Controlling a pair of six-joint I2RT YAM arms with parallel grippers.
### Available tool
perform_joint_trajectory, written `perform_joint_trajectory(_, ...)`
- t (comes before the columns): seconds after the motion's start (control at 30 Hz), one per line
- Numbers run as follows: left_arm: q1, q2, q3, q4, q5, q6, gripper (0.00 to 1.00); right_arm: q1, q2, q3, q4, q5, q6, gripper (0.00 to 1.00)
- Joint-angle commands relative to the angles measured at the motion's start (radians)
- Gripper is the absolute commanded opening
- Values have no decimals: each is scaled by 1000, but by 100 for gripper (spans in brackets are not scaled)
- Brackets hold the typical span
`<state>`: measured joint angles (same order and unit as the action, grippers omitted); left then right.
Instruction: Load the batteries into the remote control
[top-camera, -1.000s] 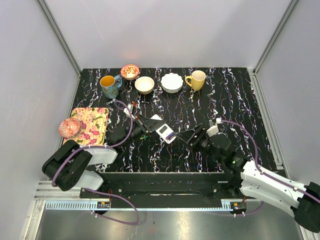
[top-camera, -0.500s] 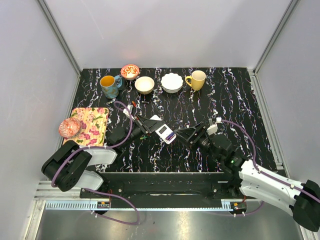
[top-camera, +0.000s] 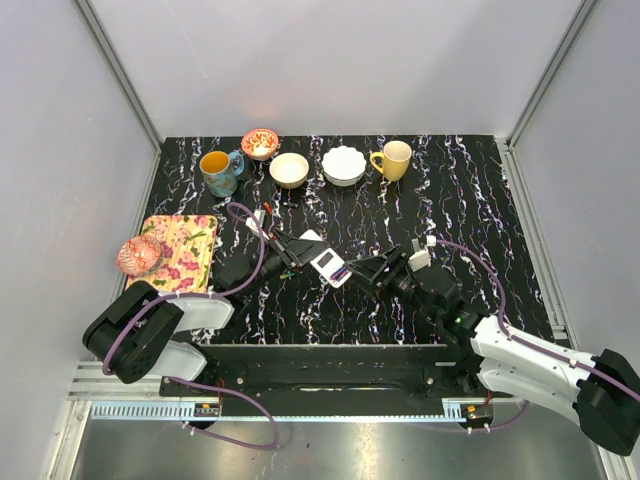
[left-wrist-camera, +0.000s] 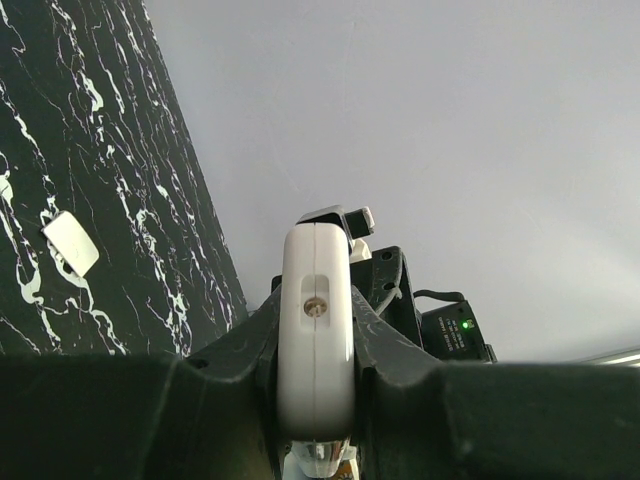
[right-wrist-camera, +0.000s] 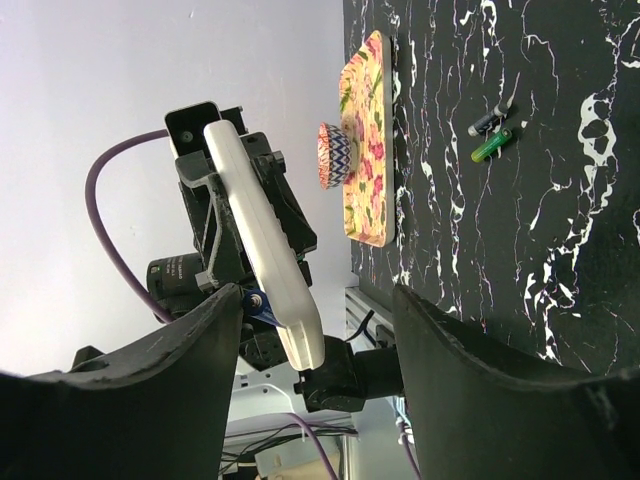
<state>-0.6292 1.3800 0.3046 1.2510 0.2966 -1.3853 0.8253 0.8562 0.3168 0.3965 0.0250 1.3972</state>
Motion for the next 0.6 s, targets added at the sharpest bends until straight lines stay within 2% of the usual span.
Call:
perform_joint_trajectory(0.0, 3, -38, 8, 413, -30, 8, 0, -11, 6, 2, 71, -20, 17, 66)
perform_joint_trajectory(0.57, 5, -41, 25, 413, -40, 0, 0, -11, 47, -8, 119, -57, 34, 65)
